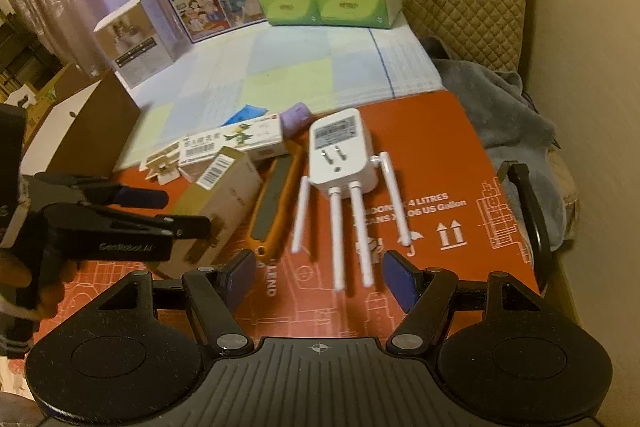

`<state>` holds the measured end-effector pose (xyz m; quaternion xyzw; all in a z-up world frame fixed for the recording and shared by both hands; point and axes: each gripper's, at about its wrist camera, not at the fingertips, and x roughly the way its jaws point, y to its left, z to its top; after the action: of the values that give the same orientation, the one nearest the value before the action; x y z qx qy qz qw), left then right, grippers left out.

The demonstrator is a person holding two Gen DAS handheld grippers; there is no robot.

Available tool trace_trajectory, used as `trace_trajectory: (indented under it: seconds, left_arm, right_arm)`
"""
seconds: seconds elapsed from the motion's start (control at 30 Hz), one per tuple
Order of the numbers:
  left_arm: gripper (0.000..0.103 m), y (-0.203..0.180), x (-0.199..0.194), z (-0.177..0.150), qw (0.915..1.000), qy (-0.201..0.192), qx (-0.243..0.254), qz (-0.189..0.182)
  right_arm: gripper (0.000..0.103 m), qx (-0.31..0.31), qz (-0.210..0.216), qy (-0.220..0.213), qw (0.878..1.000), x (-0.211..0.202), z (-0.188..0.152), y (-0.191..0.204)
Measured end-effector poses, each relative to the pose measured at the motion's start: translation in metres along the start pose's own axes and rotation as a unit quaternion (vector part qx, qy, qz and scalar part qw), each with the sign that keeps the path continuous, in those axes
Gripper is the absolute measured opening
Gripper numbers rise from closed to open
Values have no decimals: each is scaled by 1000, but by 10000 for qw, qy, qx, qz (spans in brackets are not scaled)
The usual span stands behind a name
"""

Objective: Organize rigid objects
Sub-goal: 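Grasp the tan barcoded box with the left tool while the right tool grasps the white repeater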

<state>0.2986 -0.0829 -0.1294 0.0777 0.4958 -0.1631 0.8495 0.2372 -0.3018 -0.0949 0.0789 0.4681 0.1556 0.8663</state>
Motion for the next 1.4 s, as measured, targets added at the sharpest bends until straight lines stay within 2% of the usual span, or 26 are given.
trace_trajectory:
  seconds: [0.13,0.27,0.3,0.33,0.37,0.53,0.77,1.03,1.4]
  left_arm:
    - [55,-2,14,6,9999,89,7,112]
    - [50,-3,24,8,9997,162,12,181]
    - [44,-3,26,8,9997,179,-13,186]
    - [34,-3,28,8,9996,200,-35,177]
    - [32,-4,29,7,9996,217,-51,186]
    - [31,-3,22,-2,9992,85,-272,276]
    - [31,13,-7,-26,9960,-77,-748,481]
    - [31,54,-28,-40,9835,-171,-1460,1054]
    - [31,87,-33,-43,9713,-222,-1847,1482]
  right_arm:
    - [67,9,-4,31,10000,4,4,-9]
    - [67,8,-12,64,10000,9,8,-17]
    - [67,-4,-17,68,10000,11,9,-17]
    - [67,-26,-20,71,10000,12,11,-18]
    - [67,-52,-28,68,10000,14,12,-19]
    - [67,-244,-105,-25,9996,22,18,-17]
    - [67,-825,-245,-274,9959,40,25,-4]
    - [67,-1102,-330,-360,9927,67,40,4]
    - [67,-1412,-426,-345,9885,101,55,12]
